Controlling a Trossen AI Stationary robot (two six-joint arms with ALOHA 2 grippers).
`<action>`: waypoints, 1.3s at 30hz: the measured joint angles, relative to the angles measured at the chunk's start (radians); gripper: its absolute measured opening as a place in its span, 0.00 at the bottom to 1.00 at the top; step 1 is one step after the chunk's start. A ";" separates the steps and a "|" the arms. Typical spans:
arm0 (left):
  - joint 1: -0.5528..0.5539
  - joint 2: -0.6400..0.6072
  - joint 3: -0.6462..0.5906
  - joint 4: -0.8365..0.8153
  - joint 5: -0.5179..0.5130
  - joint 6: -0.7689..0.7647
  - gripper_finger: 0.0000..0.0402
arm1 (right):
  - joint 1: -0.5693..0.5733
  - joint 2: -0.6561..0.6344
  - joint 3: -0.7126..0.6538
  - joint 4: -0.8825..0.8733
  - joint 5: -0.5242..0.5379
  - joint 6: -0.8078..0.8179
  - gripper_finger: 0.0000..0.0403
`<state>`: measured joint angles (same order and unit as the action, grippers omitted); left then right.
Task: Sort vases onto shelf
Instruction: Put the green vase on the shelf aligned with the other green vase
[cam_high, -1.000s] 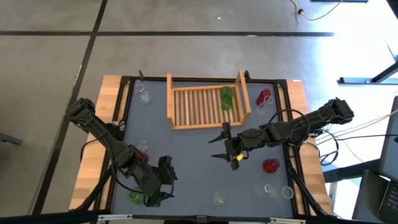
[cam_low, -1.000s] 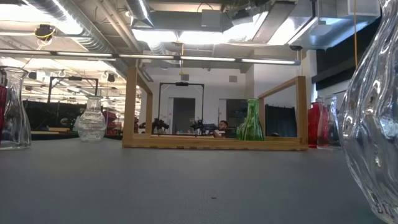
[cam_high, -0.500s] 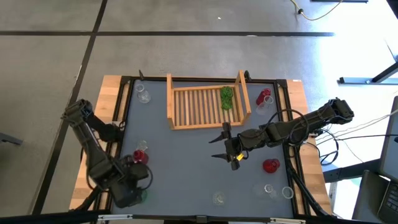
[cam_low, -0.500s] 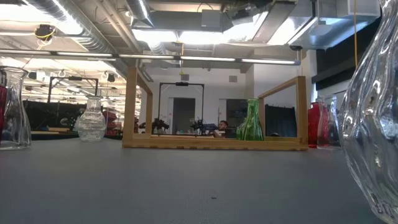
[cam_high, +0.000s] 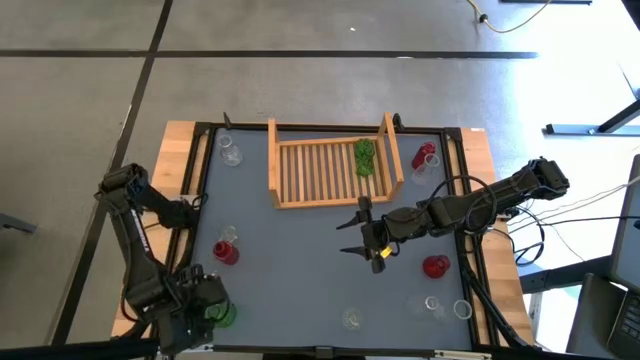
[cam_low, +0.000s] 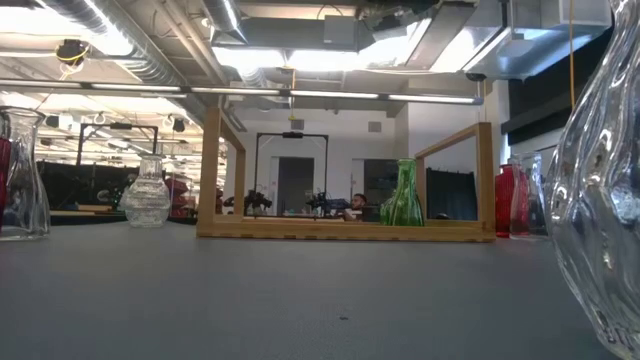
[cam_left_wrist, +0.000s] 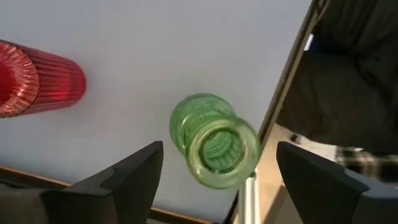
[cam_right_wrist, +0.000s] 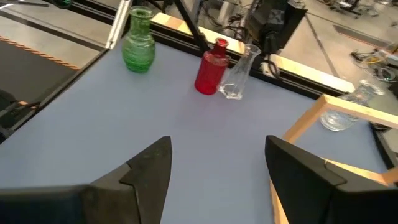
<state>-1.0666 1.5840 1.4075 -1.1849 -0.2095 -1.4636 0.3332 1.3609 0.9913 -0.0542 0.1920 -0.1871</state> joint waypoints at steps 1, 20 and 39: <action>-0.005 0.008 0.000 -0.004 -0.003 0.004 0.77 | 0.000 0.000 0.000 0.001 0.012 0.000 0.60; -0.016 0.086 0.000 0.024 -0.015 -0.003 0.77 | 0.000 0.000 0.000 -0.004 0.025 0.002 0.60; 0.007 0.128 0.000 0.003 0.056 -0.053 0.61 | 0.000 0.000 0.000 -0.010 0.025 -0.004 0.60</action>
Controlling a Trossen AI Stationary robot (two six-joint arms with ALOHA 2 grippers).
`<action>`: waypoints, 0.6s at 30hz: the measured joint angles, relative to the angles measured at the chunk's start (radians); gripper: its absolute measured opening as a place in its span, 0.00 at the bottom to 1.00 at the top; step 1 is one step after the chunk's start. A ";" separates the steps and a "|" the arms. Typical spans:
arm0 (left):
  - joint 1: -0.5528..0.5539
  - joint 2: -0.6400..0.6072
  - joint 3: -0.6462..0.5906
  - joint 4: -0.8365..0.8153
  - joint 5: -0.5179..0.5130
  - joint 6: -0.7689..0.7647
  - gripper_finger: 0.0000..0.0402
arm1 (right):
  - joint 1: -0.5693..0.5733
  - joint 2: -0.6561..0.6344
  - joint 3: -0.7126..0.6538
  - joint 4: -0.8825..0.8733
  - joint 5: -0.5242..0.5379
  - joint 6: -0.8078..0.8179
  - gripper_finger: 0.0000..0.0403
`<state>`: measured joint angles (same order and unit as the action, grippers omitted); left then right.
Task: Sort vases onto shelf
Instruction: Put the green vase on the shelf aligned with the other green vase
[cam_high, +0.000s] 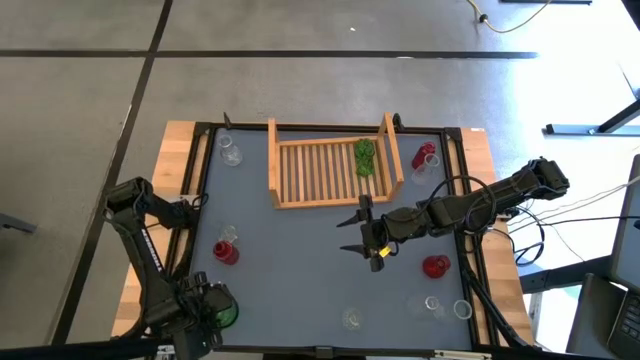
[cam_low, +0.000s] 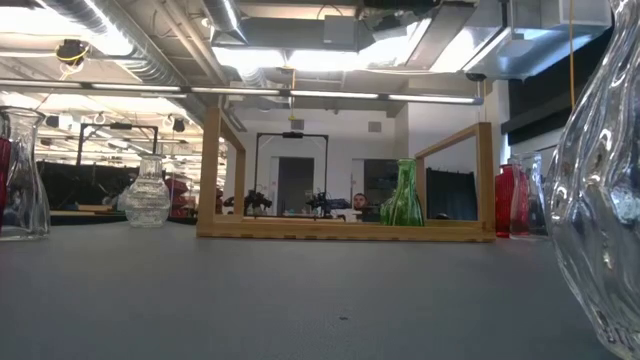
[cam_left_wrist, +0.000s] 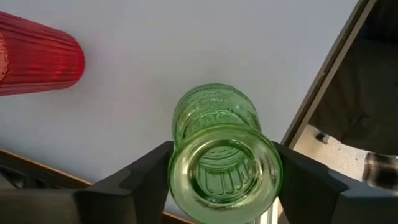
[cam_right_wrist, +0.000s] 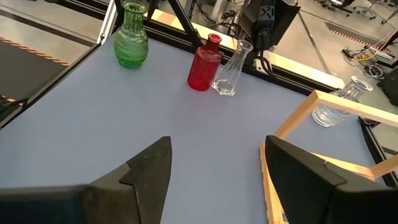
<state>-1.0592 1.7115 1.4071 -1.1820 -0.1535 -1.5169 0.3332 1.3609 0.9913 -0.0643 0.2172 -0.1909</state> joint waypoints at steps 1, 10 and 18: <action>0.000 0.000 0.000 0.000 0.001 0.000 0.59 | 0.000 0.000 0.000 0.000 0.000 0.000 0.60; 0.028 0.000 0.000 0.003 -0.009 0.036 0.56 | 0.000 0.000 0.000 0.000 0.000 0.023 0.60; 0.114 -0.001 0.000 0.033 -0.019 0.186 0.56 | 0.000 0.008 0.000 -0.024 0.000 0.113 0.60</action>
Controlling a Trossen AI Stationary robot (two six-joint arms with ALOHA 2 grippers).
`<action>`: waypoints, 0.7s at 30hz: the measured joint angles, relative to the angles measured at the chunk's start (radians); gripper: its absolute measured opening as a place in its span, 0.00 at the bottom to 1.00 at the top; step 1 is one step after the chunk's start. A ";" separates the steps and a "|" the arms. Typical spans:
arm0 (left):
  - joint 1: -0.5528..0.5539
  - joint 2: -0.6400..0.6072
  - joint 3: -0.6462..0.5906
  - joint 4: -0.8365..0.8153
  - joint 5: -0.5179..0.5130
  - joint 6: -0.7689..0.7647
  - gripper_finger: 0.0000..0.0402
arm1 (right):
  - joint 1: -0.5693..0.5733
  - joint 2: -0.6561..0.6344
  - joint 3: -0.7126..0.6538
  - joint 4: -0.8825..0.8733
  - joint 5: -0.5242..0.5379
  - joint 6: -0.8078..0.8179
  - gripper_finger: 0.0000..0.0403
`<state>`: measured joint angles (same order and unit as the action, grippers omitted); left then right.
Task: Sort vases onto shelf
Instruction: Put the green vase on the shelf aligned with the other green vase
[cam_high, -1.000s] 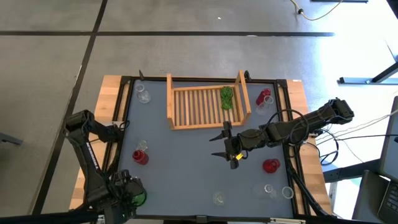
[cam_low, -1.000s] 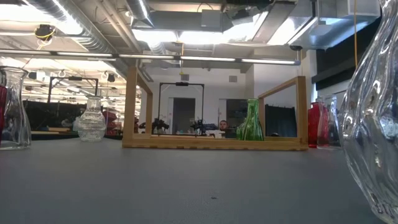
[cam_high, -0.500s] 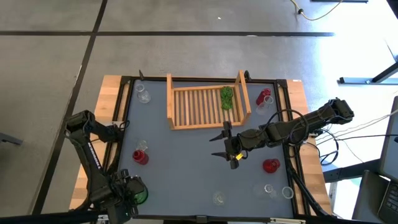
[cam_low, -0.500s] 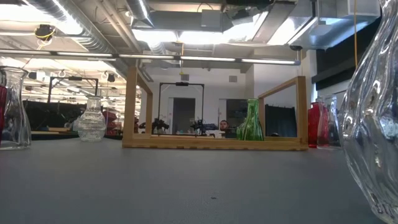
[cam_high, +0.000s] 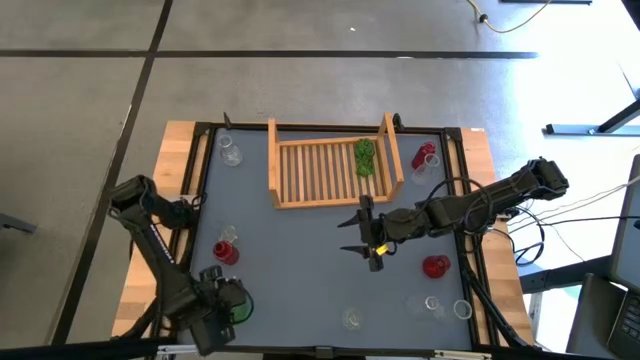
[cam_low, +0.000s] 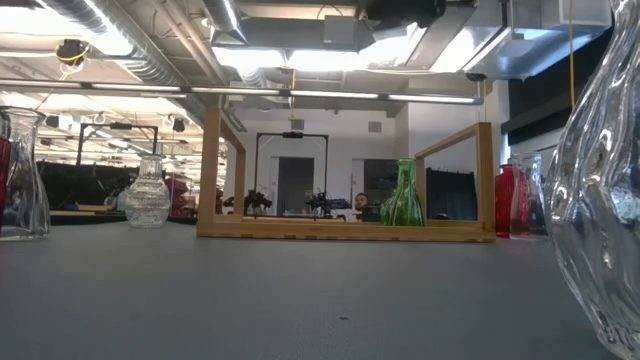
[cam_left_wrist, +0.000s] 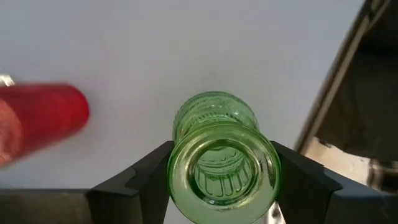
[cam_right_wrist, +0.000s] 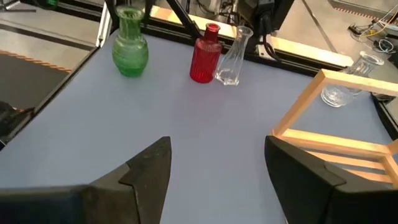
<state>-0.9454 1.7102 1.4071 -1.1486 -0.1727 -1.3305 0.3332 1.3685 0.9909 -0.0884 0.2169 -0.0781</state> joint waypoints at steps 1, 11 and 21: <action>0.014 -0.001 0.000 0.001 0.000 0.018 0.56 | 0.000 -0.001 0.000 0.000 0.000 0.004 0.60; 0.182 -0.003 0.142 -0.016 -0.133 0.371 0.57 | 0.000 -0.012 0.000 -0.217 0.000 0.136 0.60; 0.404 -0.004 0.186 0.095 -0.212 0.718 0.57 | 0.001 -0.016 0.000 -0.304 0.009 0.188 0.60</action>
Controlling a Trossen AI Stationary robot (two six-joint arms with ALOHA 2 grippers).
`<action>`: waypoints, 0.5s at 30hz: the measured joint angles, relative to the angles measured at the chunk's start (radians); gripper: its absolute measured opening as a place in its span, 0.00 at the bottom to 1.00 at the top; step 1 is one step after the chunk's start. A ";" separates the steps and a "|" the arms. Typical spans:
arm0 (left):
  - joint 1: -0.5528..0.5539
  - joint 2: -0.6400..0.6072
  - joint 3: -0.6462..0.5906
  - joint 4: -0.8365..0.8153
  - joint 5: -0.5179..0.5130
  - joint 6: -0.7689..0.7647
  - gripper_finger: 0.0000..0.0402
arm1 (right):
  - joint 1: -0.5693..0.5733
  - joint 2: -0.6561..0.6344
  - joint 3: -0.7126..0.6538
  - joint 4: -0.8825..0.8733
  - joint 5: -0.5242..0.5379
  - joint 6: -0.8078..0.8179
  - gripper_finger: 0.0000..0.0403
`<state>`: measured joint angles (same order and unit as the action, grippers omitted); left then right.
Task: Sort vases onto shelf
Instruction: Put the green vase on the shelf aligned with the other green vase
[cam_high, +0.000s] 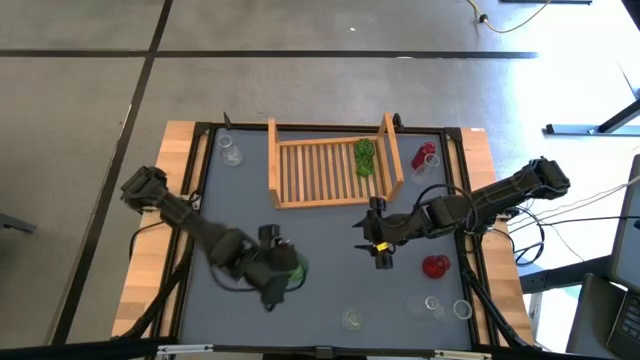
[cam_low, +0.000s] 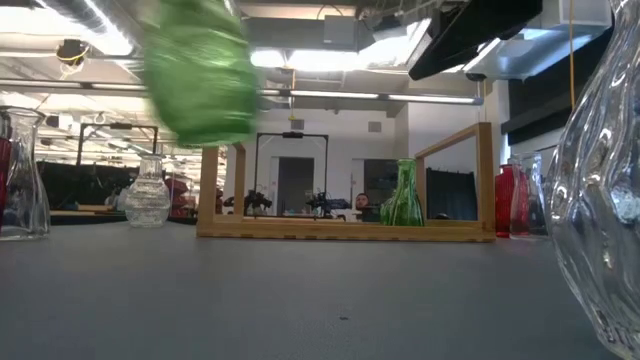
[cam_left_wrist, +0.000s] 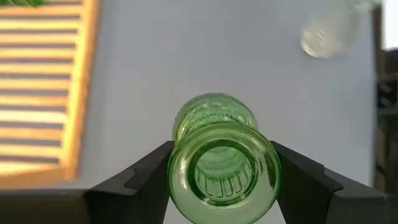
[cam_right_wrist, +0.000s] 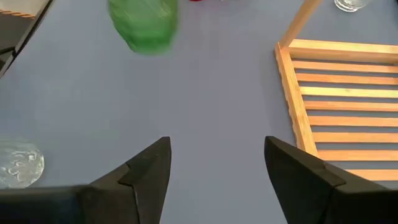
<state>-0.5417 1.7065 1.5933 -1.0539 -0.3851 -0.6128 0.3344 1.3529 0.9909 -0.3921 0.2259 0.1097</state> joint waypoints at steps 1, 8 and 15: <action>0.024 0.000 -0.006 0.016 0.000 0.027 0.57 | 0.000 0.003 0.000 0.005 0.002 0.000 0.60; 0.154 0.000 -0.042 0.069 0.016 0.124 0.57 | -0.001 0.026 0.000 0.022 0.032 -0.002 0.60; 0.206 0.000 -0.119 0.147 0.080 0.155 0.57 | -0.001 0.026 0.000 0.023 0.036 -0.013 0.60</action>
<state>-0.3354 1.7065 1.4740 -0.9071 -0.3051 -0.4578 0.3332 1.3792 0.9909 -0.3687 0.2619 0.0969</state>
